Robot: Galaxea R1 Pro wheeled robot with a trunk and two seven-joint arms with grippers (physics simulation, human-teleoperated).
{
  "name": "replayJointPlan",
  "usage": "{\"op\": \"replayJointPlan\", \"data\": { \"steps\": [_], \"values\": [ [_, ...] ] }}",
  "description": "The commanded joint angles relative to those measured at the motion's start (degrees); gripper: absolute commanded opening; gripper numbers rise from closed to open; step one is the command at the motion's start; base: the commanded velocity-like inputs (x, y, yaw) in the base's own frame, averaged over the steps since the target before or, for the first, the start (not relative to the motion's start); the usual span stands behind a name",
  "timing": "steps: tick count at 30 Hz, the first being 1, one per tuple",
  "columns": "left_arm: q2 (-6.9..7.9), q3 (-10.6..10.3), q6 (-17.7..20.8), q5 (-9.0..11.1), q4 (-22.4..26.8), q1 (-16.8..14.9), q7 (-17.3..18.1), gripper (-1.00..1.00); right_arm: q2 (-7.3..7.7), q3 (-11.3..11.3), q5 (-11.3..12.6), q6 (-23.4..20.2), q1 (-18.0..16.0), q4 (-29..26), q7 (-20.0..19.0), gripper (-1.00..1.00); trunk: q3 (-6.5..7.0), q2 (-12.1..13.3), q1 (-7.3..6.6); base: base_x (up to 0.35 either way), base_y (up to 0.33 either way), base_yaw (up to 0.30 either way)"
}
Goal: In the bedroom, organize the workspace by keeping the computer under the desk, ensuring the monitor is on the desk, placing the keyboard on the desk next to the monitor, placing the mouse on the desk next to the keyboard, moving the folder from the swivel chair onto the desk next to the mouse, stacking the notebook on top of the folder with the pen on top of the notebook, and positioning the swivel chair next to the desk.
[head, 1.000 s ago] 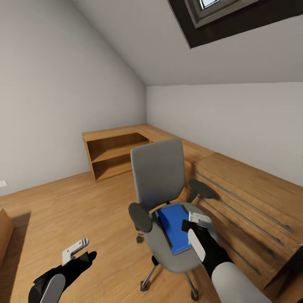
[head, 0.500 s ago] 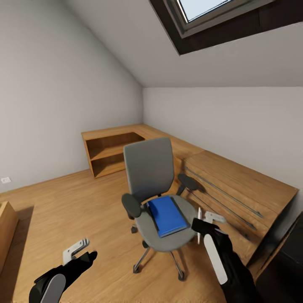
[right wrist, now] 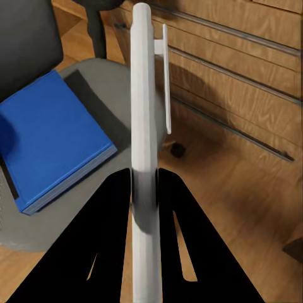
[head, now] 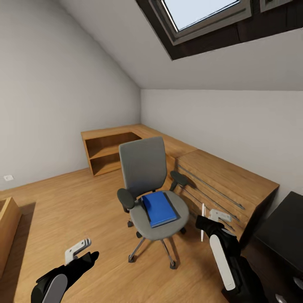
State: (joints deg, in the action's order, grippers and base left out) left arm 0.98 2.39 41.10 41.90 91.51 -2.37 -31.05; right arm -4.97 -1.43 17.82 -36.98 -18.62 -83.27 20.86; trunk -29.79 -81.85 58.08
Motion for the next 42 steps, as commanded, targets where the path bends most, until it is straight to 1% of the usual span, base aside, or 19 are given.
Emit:
{"op": "replayJointPlan", "data": {
  "steps": [1,5,6,12,13,18,20,23,26,32,34,35,37,38,39,41,42],
  "values": [
    [0.03,-0.2,0.1,0.6,0.1,0.0,-0.5,1.0,-0.03,0.0,0.7,-0.1,0.0,-0.1,0.4,-1.0,0.12,0.4,-0.23,-0.033,-0.017,0.0],
    [0.06,-1.3,0.1,0.6,0.1,0.0,-0.6,1.0,-0.04,-0.1,0.7,-0.1,0.1,-0.2,0.4,-1.0,0.84,2.0,-1.11,-0.018,-0.009,0.0],
    [0.07,-2.0,0.1,0.6,0.1,0.0,-0.6,1.0,-0.04,-0.1,0.6,-0.1,0.3,-0.3,0.4,-1.0,1.02,2.4,-1.33,-0.002,-0.001,0.0],
    [0.07,-2.5,0.0,0.5,0.5,-0.1,-0.6,1.0,-0.11,0.0,0.6,0.0,0.4,-0.3,0.4,-1.0,2.1,4.8,-2.65,-0.001,0.0,0.0],
    [0.07,-3.1,0.0,0.5,0.6,-0.1,-0.6,1.0,-0.1,0.0,0.6,0.1,0.4,-0.2,0.4,-1.0,2.28,5.2,-2.87,0.0,0.0,0.0],
    [0.07,-3.6,-0.1,0.5,0.6,-0.1,-0.6,1.0,-0.08,0.0,0.6,0.2,0.4,-0.3,0.4,-1.0,3.17,7.2,-3.97,0.0,0.0,0.0],
    [0.07,-3.7,-0.1,0.5,0.9,-0.1,-0.6,1.0,-0.01,-0.4,0.6,0.2,0.4,-0.4,0.4,-1.0,3.53,8.0,-4.41,0.0,0.0,0.0],
    [0.07,-4.2,-0.1,0.5,1.2,-0.1,-0.6,1.0,-0.02,-1.7,0.6,0.2,0.4,-1.0,0.5,-1.0,4.07,9.2,-5.06,0.0,0.0,0.0],
    [0.19,-5.8,-0.1,0.5,1.2,-0.1,-0.7,1.0,0.03,-2.4,0.6,0.1,0.4,-1.4,0.5,-1.0,4.61,10.4,-5.72,0.0,0.0,-0.055],
    [0.22,-6.9,-0.1,0.5,1.2,-0.1,-0.7,1.0,0.04,-4.6,0.6,0.1,0.4,-1.5,0.5,-1.0,5.69,12.8,-7.04,0.0,0.0,-0.203],
    [0.15,-7.6,-0.1,0.5,1.1,-0.1,-0.8,1.0,0.03,-6.1,0.6,0.1,0.4,-1.5,0.4,-1.0,5.87,13.2,-7.26,0.0,0.0,-0.248],
    [0.12,-8.1,-0.1,0.5,1.0,-0.1,-0.8,1.0,0.03,-6.7,0.6,0.1,0.4,-1.5,0.4,-1.0,5.87,13.2,-7.26,0.0,0.0,-0.252],
    [0.2,-10.3,-0.1,0.4,0.6,-0.1,-0.8,1.0,0.04,-7.7,0.6,0.1,0.4,-1.5,0.4,-1.0,5.87,13.2,-7.26,0.0,0.0,-0.254],
    [0.22,-10.8,-0.1,0.4,0.5,-0.1,-0.8,1.0,0.04,-8.0,0.6,0.1,0.4,-1.5,0.4,-1.0,5.87,13.2,-7.26,0.0,0.0,-0.255],
    [0.27,-11.7,-0.1,0.4,0.4,-0.1,-0.8,1.0,0.03,-8.9,0.7,0.1,0.4,-1.5,0.4,-1.0,5.87,13.2,-7.26,0.0,0.0,-0.255],
    [0.31,-12.9,-0.1,0.4,0.2,-0.1,-0.8,1.0,-0.06,-10.6,0.7,0.1,0.4,-1.5,0.3,-1.0,5.87,13.2,-7.26,0.0,0.0,-0.256],
    [0.29,-13.7,-0.1,-0.1,-0.4,-0.1,-0.8,1.0,-0.09,-11.4,0.7,0.1,0.4,-1.5,0.3,-1.0,5.87,13.2,-7.26,0.095,0.0,-0.256]
  ]
}}
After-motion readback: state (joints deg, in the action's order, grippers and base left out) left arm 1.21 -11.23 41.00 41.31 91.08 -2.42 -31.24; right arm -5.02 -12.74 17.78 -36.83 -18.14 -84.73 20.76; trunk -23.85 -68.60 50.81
